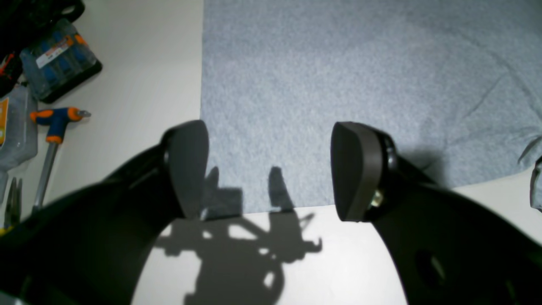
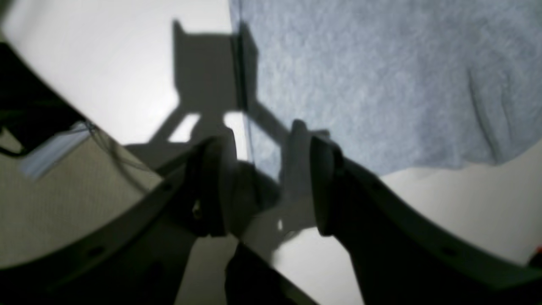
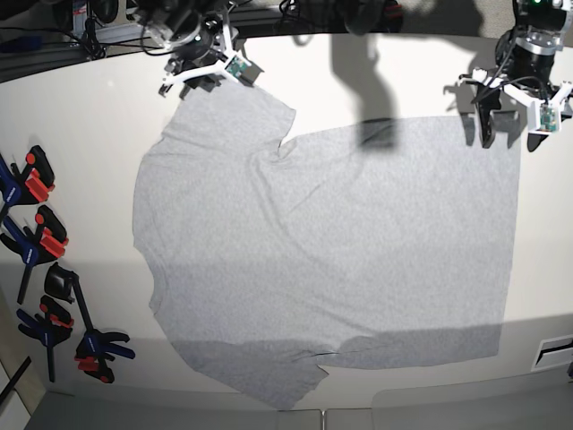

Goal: Fold the T-shirt properly
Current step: 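Lower both grippers onto the shirt's shoulder corners near the collar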

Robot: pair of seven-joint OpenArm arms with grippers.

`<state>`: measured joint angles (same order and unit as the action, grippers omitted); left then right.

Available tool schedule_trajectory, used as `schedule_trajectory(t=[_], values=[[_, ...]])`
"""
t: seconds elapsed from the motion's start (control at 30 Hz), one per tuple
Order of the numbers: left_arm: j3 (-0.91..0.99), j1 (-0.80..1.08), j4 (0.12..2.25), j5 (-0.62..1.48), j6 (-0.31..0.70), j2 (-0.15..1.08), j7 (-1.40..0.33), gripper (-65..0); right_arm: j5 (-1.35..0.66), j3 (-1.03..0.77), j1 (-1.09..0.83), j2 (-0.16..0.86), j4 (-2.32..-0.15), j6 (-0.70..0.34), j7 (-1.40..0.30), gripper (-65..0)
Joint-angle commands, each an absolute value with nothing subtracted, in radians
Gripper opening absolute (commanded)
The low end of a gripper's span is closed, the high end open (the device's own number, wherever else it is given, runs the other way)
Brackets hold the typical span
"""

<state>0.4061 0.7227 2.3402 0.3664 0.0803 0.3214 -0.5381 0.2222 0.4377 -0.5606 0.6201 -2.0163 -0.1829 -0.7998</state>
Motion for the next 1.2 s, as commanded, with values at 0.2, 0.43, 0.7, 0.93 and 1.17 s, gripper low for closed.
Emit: schedule_trajectory(t=[0.2,0.43,0.7,0.93,1.17], values=[[0.411,0.725,2.356,0.368,0.080,0.372,-0.507,-23.9,0.292,0.451,-0.560,0.598,-1.958,-0.172,-0.791,-38.5],[0.411,0.709,2.356,0.369,0.080,0.391,-0.509,-23.9,0.360,0.451,-0.560,0.598,-1.951,-0.172,-0.789,-43.4],[0.411,0.709,2.356,0.329,0.146,0.392,-0.552,-24.0,0.361,0.458,-0.560,0.598,-1.948,-0.172,-0.689,-65.0],[0.411,0.708,2.193,0.280,0.399,0.488,-0.403,-24.0,0.368,0.490,-0.560,0.598,-1.948,-0.172,-0.693,-65.0],[0.354,0.709,1.966,0.077,0.434,0.669,-0.419,-24.0,0.368,0.492,-0.560,0.598,-1.948,-0.171,-0.693,-65.0]])
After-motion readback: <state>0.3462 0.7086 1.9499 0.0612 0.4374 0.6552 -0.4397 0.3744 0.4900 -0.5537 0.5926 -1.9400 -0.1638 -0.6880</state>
